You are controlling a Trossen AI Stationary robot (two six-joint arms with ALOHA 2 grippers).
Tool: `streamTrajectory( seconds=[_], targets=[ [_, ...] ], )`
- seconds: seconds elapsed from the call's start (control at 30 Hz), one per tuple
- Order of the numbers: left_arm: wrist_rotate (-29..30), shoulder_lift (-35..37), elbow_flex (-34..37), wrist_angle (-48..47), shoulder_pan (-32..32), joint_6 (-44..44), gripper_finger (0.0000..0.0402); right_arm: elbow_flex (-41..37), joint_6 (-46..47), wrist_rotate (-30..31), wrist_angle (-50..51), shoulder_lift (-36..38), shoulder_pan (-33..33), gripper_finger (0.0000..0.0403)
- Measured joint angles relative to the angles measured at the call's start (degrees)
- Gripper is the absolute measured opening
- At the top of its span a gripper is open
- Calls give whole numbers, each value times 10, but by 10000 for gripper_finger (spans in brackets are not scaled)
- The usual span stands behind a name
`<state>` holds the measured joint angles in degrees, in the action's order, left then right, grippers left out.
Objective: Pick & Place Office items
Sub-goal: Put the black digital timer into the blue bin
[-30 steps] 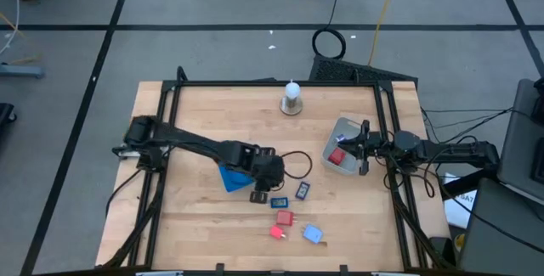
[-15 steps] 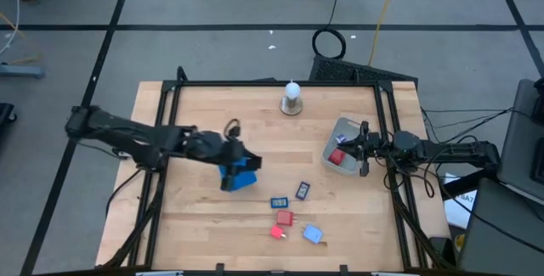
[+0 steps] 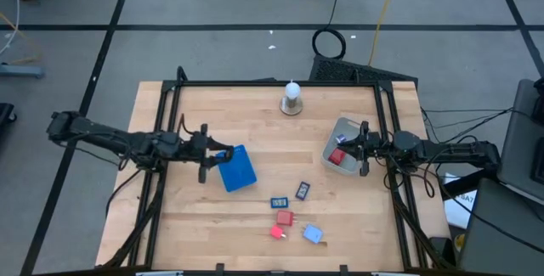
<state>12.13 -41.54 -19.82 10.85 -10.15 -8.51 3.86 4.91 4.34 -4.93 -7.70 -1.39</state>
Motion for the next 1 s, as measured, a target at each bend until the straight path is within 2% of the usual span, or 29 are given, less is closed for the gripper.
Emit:
streamTrajectory(
  seconds=[0.17,0.33,0.5,0.73,1.0],
  targets=[
    [1,27,41,25,16,-20,143,0,0,0,0,0,0,29],
    [0,-2,18,-5,42,-79,143,0,0,0,0,0,0,29],
    [1,-109,-45,-56,50,-96,143,0,0,0,-5,0,0,29],
    [-17,-303,-160,-209,50,-100,143,0,4,0,-4,0,0,28],
    [-22,-401,-220,-290,40,-130,143,0,4,-1,1,0,0,29]
  ],
)
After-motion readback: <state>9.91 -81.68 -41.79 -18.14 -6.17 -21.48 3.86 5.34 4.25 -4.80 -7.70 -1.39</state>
